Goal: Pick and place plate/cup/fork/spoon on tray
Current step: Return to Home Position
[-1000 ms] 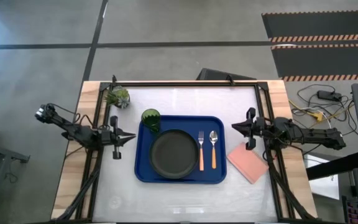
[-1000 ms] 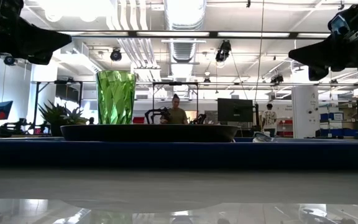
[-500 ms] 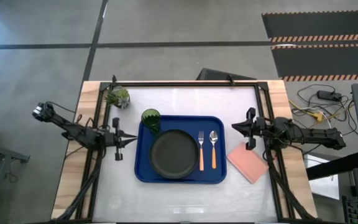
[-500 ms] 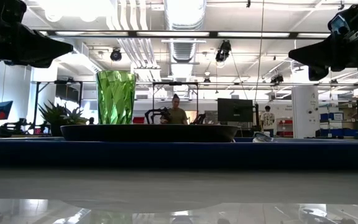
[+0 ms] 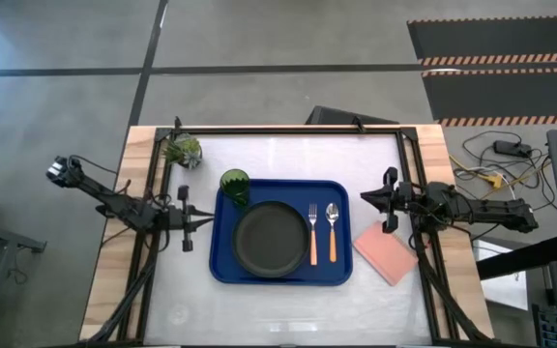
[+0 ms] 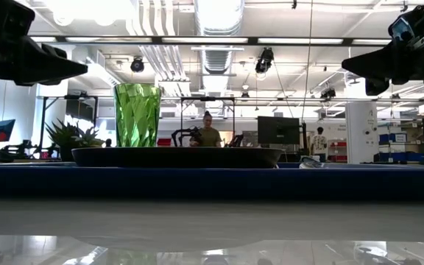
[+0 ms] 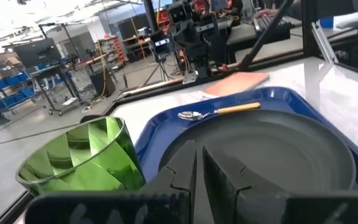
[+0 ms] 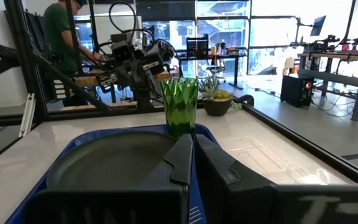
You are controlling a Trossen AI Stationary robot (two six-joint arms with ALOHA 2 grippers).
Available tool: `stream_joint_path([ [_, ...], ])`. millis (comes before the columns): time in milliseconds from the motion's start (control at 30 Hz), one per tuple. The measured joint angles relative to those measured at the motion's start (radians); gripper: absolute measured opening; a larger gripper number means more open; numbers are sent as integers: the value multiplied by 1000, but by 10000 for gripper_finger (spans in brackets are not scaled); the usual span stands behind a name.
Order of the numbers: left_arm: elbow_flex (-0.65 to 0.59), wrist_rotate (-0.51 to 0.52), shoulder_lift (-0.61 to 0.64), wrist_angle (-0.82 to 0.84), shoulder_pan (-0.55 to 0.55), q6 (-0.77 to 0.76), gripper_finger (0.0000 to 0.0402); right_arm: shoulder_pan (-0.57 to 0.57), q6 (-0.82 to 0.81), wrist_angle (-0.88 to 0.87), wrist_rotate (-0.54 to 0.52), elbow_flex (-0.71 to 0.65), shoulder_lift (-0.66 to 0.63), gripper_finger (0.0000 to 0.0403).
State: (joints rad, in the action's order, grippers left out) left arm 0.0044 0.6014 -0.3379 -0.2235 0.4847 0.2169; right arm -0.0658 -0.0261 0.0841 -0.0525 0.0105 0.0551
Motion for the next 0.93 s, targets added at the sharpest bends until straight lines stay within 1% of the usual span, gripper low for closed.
stream_joint_path([
  [933, 0, 0, -141, -1, 0, 0, 11, 0, 0, 0, 0, 0, 0, 9],
])
